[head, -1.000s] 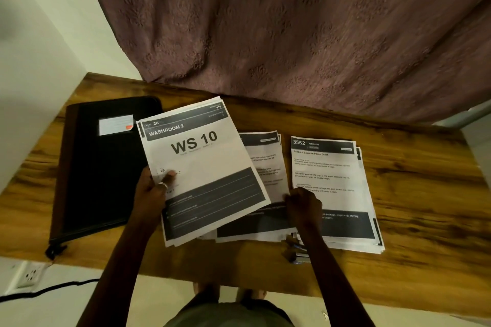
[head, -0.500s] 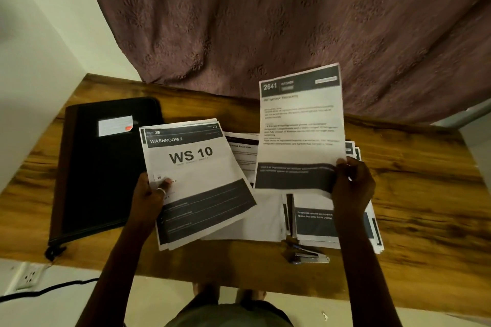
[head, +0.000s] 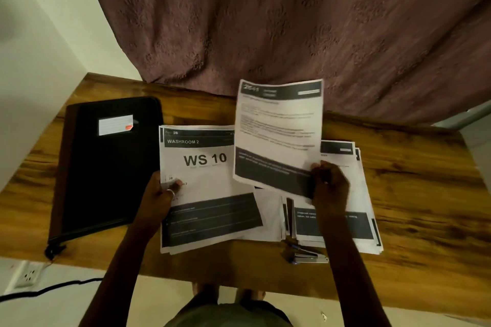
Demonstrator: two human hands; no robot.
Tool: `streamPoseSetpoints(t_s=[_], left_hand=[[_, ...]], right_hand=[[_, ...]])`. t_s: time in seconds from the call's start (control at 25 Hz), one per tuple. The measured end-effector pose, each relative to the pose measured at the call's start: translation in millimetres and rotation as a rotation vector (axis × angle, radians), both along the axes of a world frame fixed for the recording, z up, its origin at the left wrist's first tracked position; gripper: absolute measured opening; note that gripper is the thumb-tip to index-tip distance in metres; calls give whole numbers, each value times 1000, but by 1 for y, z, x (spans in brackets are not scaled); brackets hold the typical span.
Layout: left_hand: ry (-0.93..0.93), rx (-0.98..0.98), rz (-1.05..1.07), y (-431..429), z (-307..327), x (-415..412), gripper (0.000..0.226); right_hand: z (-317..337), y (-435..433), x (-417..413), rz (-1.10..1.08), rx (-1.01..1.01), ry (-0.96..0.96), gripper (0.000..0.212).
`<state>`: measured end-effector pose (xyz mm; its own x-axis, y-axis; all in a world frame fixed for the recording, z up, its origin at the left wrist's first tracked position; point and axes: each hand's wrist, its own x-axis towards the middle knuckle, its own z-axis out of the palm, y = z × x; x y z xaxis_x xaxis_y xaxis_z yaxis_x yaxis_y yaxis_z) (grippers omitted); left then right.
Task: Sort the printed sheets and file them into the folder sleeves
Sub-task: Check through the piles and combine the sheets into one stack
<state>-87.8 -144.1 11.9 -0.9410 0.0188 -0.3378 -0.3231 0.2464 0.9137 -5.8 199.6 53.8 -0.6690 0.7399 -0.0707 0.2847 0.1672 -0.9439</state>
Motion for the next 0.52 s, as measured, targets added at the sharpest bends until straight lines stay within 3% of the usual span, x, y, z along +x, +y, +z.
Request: streamPoseSetpoints(t_s=[0.24,0.4,0.52], left_hand=[[-78,65,30,14,2,5,23],[-111,160,51,15,2,9,28],[-71,20,-19,19,-3,10,32]], right_hand=[[-36,-55,8,304,163,-206,16],[-53,-72,16,442,131,-275,24],[-53,-75,17,517,182,-298,23]])
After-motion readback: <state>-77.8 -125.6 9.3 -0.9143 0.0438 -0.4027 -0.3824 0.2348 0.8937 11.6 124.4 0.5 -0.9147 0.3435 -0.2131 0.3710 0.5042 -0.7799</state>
